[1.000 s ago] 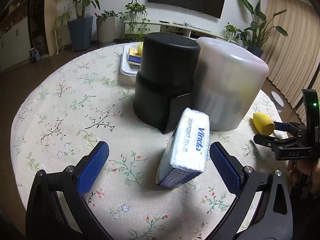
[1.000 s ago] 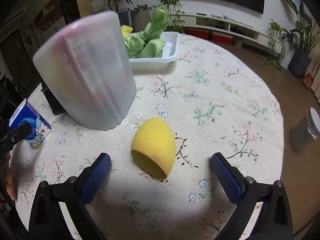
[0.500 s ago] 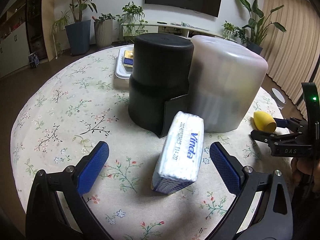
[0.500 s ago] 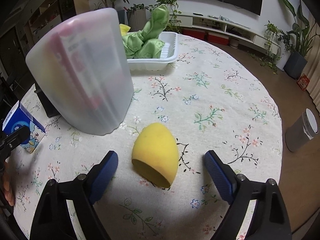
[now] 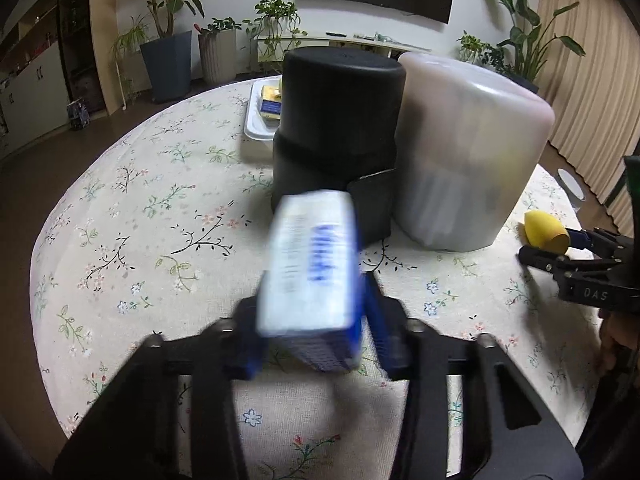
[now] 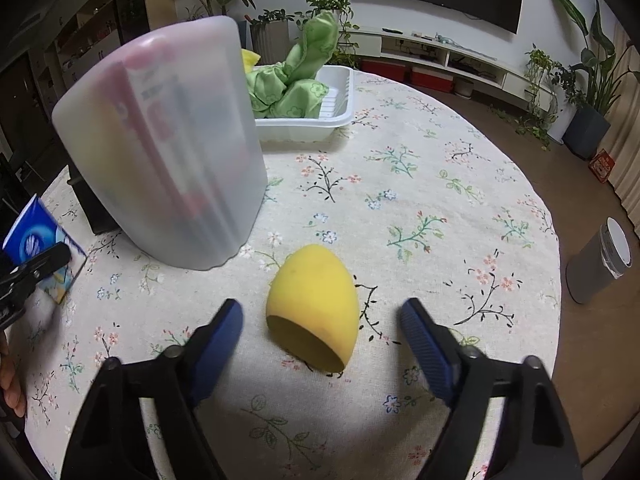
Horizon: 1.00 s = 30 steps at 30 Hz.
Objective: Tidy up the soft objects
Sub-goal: 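Grasp the Vinda tissue pack with the left gripper while the right grasps the yellow egg sponge, then carry the Vinda tissue pack and yellow egg sponge over to the white tray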
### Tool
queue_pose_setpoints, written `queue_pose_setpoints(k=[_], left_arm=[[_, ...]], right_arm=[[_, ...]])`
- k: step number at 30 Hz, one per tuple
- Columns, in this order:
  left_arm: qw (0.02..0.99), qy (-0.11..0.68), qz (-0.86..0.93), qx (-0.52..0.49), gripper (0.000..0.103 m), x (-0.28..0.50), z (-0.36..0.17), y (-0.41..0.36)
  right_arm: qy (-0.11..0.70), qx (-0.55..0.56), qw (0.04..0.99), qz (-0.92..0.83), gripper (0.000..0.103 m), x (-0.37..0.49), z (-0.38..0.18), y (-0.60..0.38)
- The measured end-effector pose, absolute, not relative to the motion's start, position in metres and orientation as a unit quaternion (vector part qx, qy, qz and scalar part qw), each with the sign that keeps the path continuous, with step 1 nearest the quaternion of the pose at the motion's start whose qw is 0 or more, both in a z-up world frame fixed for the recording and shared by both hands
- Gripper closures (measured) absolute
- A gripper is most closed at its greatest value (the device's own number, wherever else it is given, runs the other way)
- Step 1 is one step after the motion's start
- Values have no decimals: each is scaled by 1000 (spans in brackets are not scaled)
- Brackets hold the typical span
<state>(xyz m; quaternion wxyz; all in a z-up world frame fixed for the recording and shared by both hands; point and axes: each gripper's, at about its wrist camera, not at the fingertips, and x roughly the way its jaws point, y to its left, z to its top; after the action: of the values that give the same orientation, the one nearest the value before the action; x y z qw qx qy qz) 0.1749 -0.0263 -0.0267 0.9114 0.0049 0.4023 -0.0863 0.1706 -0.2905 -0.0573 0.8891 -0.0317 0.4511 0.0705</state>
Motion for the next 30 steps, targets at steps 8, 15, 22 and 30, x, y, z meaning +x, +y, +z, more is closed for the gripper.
queue_pose_setpoints(k=[8,15,22,30], left_arm=[[917,387,-95,7,81,166,-21,-27],[921,378,-91,9,81,151,-13,-21],[923,373,-94,6,81,135,5,-12],[921,375,-106,7,81,122,25,-2]], right_arm=[[445,-34,892,77,66,164,-55,-290],[433,-34,897,76,66,147,-44,-292],[436,-32,895,93,66,127,-32,-290],[435,-36,893,110,66,116,-4,-301]])
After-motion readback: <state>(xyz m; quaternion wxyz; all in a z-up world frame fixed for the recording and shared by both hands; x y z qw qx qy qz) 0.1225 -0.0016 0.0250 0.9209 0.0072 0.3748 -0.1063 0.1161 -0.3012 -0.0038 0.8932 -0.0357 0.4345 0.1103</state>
